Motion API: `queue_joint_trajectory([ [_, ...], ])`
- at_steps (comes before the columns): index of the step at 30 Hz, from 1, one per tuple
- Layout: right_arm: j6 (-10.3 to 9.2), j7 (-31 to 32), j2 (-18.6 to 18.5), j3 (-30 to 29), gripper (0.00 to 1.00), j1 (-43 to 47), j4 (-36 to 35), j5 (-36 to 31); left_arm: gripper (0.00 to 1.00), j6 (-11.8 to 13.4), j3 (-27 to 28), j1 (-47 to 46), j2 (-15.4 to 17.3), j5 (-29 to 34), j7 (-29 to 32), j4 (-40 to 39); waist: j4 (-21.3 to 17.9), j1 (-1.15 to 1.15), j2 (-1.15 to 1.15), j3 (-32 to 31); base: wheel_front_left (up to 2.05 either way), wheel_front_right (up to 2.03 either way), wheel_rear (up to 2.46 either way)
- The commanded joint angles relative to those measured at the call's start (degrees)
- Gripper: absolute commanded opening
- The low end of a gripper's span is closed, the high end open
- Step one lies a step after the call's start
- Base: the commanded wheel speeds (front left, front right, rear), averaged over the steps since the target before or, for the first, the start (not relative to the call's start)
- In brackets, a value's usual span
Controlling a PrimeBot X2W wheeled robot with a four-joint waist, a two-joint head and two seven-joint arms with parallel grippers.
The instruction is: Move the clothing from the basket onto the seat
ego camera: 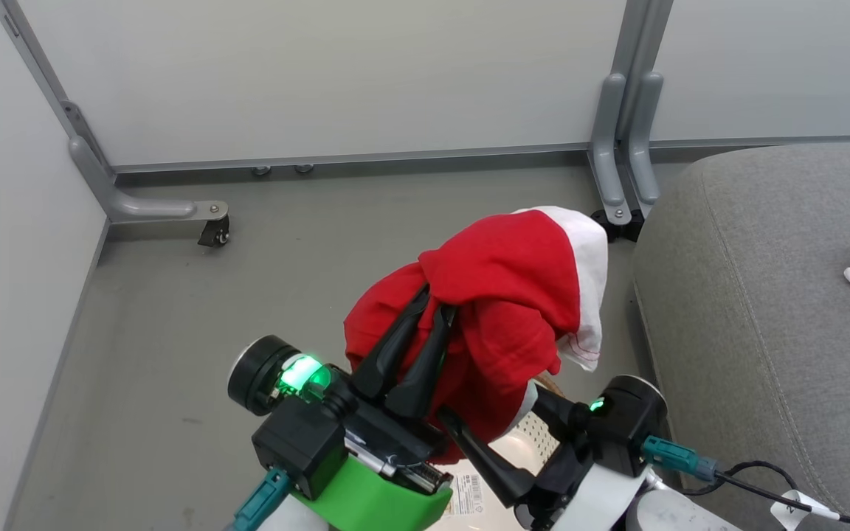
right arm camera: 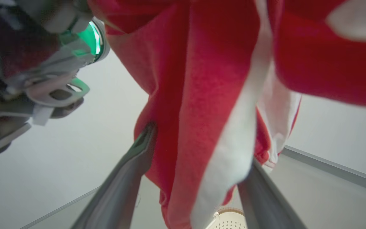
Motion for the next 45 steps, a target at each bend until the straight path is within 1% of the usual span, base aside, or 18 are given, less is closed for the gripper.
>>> queue_joint_trajectory([
  [1,-0.03,0.0,0.2,-0.2,1.00,-0.7,0.4,-0.5,0.00,0.2,-0.2,-0.9,0.1,0.0,0.0,0.0,0.1,0.00,0.00,0.0,0.00,0.00,0.00],
  [8,-0.03,0.0,1.3,0.4,1.00,-1.3,1.5,-0.7,0.00,0.1,-1.6,-0.7,0.1,-0.4,0.0,0.3,0.4,0.00,0.00,-0.1,0.00,0.00,0.00],
  [9,-0.03,0.0,1.4,0.5,0.95,-1.3,1.6,-0.7,0.00,0.0,-1.7,-0.7,0.1,-0.4,0.0,0.3,0.5,0.00,0.00,-0.1,0.00,0.00,0.00],
  [10,-0.03,0.0,1.4,0.7,0.00,-1.5,1.8,-0.8,0.00,0.0,-1.8,-0.7,0.1,-0.5,0.0,0.4,0.5,0.00,0.00,-0.1,0.00,0.00,0.00],
  [13,-0.03,0.0,1.6,0.3,0.00,-2.0,2.1,-2.4,0.00,0.0,-1.9,-0.7,0.1,-0.5,0.0,0.5,0.5,0.00,0.00,-0.2,0.00,0.00,0.00],
  [18,-0.03,0.0,2.1,-0.2,0.00,-1.5,1.9,-3.3,0.00,-0.1,-2.0,-0.6,0.1,-0.6,0.0,0.6,0.4,0.00,0.00,-0.1,0.00,0.00,0.00],
  [45,-0.04,0.0,2.8,-2.2,0.00,0.2,0.9,-3.6,0.00,-0.3,-0.7,0.4,0.1,-0.2,0.0,1.2,-0.1,0.00,0.00,-0.9,0.00,0.00,0.00],
])
